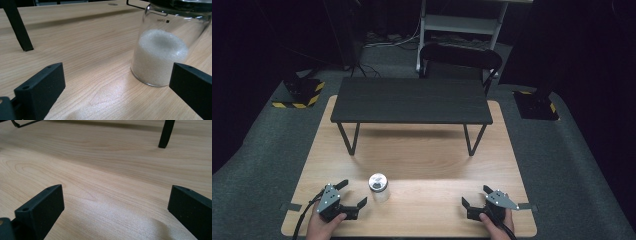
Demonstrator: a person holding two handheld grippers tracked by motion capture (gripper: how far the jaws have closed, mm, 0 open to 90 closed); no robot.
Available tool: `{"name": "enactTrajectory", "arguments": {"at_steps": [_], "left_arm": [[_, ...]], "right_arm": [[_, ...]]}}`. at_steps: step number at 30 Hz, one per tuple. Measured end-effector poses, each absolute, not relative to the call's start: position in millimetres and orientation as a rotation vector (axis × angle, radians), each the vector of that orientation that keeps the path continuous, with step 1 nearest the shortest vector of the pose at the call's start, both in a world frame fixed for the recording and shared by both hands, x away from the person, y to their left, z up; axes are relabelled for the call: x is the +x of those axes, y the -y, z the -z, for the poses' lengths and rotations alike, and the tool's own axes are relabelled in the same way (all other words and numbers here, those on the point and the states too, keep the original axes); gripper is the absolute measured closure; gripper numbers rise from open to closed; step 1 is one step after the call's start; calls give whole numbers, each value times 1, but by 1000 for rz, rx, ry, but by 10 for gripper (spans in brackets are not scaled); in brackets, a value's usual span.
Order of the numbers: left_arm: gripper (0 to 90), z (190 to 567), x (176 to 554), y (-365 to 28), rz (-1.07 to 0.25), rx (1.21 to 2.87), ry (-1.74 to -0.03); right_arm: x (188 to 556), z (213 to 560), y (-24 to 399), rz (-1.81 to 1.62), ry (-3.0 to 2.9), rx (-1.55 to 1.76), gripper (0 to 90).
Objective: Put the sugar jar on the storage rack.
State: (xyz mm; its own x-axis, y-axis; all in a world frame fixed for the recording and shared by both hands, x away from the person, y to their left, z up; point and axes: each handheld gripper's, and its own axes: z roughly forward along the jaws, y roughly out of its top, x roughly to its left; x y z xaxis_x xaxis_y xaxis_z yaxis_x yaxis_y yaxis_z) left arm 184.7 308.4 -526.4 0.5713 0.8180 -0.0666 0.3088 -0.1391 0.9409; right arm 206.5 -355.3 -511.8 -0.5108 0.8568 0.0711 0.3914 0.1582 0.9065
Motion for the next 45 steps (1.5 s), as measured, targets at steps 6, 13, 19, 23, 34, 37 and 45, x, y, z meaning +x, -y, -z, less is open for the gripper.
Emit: {"name": "enactTrajectory", "arguments": {"at_steps": [6, 13, 19, 23, 34, 37, 45], "left_arm": [[4, 529, 184, -311, -576, 1701, -925], [5, 531, 181, -312, -581, 1679, -924], [5, 529, 181, -314, -581, 1672, -912], [4, 527, 178, -317, -587, 1631, -888], [4, 523, 172, -318, -594, 1573, -784], [4, 523, 172, -314, -590, 1581, -769], [4, 526, 177, -275, -606, 1643, -759]], "right_arm": [[206, 513, 357, -1339, -1969, 1185, 0], [206, 513, 357, -1341, -1967, 1192, 0], [208, 513, 358, -1342, -1975, 1189, 0], [207, 513, 358, -1348, -1973, 1189, 0], [208, 513, 359, -1353, -1976, 1184, 0], [208, 513, 360, -1354, -1977, 1182, 0], [208, 514, 360, -1353, -1977, 1178, 0]]}}
